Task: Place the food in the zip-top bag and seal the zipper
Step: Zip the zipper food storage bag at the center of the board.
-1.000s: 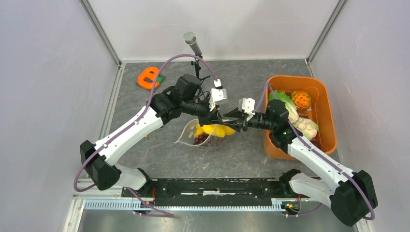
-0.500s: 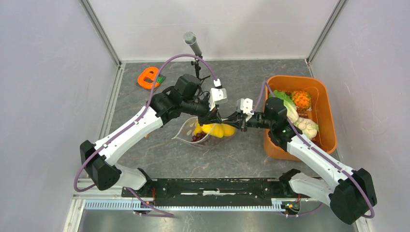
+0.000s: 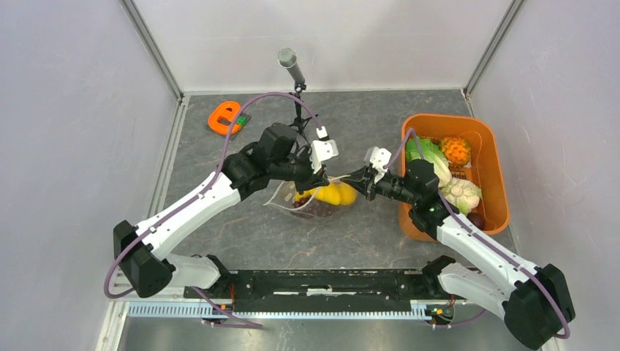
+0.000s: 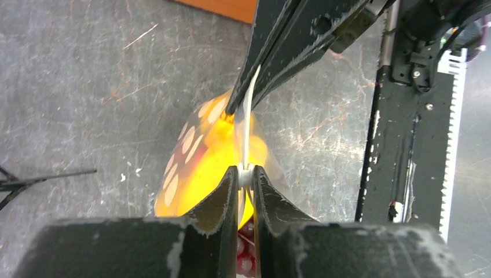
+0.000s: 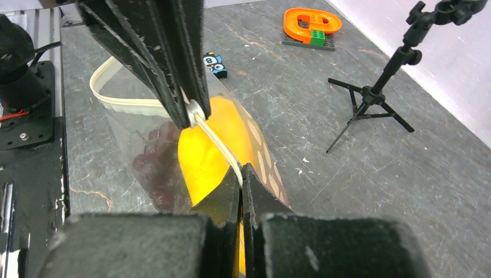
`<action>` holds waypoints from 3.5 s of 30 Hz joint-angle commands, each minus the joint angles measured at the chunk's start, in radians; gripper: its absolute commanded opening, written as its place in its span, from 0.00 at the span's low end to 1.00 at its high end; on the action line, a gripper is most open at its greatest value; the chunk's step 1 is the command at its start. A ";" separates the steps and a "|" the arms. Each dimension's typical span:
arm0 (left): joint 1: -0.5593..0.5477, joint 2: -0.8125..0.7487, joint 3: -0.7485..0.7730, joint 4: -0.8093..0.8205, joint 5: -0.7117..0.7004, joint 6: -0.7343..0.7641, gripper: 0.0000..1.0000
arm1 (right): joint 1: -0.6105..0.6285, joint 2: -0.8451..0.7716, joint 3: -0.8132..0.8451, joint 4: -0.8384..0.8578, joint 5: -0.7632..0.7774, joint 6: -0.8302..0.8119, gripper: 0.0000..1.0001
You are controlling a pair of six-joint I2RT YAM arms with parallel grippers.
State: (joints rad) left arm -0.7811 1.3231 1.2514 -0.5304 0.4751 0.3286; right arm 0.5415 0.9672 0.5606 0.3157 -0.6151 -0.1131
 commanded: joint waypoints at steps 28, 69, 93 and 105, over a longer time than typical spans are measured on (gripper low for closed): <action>0.008 -0.037 0.048 -0.016 0.030 -0.040 0.02 | 0.042 0.159 0.287 -0.314 -0.219 -0.324 0.47; 0.016 -0.159 -0.142 0.104 -0.304 -0.077 0.02 | 0.025 -0.012 -0.036 0.143 0.278 0.029 0.00; 0.017 -0.226 -0.262 0.188 -0.315 -0.165 0.02 | -0.033 -0.022 -0.071 0.207 0.397 0.219 0.00; 0.017 -0.196 -0.231 0.112 -0.245 -0.157 0.02 | -0.087 0.019 -0.038 0.210 0.431 0.245 0.00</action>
State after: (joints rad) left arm -0.7734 1.1271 0.9913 -0.3687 0.2039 0.1913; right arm 0.4892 0.9726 0.4866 0.4595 -0.2661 0.1261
